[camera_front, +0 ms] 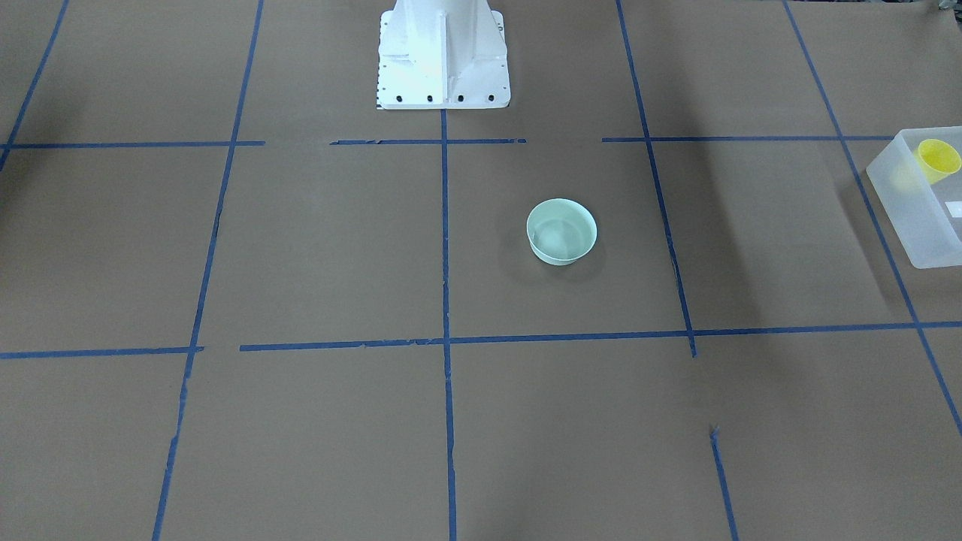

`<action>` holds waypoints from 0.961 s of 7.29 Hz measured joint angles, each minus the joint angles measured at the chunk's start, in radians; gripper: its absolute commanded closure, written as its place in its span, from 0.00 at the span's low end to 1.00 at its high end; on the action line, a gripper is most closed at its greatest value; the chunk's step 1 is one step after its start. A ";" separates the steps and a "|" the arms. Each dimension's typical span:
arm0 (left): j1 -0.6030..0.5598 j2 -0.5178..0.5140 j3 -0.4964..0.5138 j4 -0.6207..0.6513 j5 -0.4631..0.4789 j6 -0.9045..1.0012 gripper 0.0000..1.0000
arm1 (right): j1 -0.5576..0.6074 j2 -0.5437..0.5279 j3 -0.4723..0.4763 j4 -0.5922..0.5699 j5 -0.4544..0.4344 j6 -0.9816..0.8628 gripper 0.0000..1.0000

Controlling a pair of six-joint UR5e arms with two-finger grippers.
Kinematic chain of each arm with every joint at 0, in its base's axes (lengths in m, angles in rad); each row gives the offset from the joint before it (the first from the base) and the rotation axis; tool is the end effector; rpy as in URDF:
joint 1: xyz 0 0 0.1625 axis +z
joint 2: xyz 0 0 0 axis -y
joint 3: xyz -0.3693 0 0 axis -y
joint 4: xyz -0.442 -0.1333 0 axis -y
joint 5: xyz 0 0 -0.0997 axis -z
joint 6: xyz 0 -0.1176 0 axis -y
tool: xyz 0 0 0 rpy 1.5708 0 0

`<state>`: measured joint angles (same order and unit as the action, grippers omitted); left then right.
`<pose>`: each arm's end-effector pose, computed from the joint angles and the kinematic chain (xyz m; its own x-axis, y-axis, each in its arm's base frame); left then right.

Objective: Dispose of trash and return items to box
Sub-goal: 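Carry the purple cloth with the right gripper into the pink tray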

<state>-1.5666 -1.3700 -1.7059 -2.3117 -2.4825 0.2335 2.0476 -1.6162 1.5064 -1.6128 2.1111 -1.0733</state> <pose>-0.0383 -0.4904 0.5473 0.5930 0.6638 -0.4557 -0.1444 0.6445 0.7509 0.2969 -0.4160 0.6946 0.7452 -0.5510 0.3756 0.4217 0.8257 0.3747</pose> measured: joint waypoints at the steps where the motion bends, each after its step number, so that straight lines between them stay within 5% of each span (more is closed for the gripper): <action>1: 0.000 0.000 -0.001 0.003 0.000 -0.006 0.00 | 0.010 0.005 -0.023 0.016 0.007 0.064 0.00; 4: 0.006 0.000 -0.012 0.006 0.001 -0.058 0.00 | -0.149 0.003 -0.001 0.046 0.235 0.511 0.00; 7: 0.089 -0.050 -0.131 0.119 0.046 -0.291 0.00 | -0.292 -0.006 0.046 0.168 0.273 0.783 0.00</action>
<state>-1.4772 -1.4200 -1.8373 -2.1927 -2.4361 -0.0579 1.7558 -1.6225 1.5522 -1.4447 2.3843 -0.2905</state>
